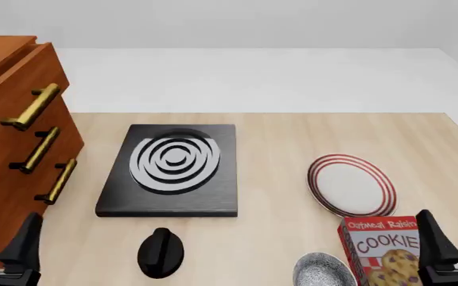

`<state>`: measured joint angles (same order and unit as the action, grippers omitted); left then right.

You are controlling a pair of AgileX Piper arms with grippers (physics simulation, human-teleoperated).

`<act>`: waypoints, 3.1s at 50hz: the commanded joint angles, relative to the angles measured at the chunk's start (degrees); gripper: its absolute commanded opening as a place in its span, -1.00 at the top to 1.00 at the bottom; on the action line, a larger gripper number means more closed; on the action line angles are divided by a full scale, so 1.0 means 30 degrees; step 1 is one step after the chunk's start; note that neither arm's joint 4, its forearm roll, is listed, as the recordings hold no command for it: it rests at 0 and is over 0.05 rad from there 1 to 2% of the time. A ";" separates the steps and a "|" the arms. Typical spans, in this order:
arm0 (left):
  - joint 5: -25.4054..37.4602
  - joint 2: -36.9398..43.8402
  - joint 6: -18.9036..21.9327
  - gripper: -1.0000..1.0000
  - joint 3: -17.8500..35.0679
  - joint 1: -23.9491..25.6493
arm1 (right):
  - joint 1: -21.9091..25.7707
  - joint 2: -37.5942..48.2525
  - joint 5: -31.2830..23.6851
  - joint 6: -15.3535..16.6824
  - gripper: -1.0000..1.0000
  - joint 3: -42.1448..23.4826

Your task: Pick the akita bowl on the ramekin and place it on the plate.

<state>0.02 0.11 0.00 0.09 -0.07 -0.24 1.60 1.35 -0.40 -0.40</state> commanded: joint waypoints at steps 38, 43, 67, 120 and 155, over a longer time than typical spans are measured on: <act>0.0075 0.0017 0.0009 -1.00 0.0084 0.0013 | 0.6221 0.8885 -0.6090 0.2899 -1.00 -0.8913; 0.0078 0.0018 0.0000 -1.00 0.0083 0.0013 | 0.6957 0.9577 -0.7587 0.3501 -1.00 -0.9862; 0.0077 0.0018 0.0000 -1.00 0.0083 0.0012 | 1.0818 1.2489 -1.4007 0.4769 -1.00 -1.3827; 0.0078 0.0018 0.0003 -1.00 0.0083 0.0012 | 1.2360 1.8503 -1.6887 0.8331 -1.00 -1.2759; 0.0078 0.0018 0.0004 -1.00 0.0083 0.0005 | 0.9416 2.0637 -1.3307 1.2289 -1.00 -0.9338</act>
<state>0.25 0.16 0.01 0.34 -0.03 33.07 62.53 -41.89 29.54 -32.10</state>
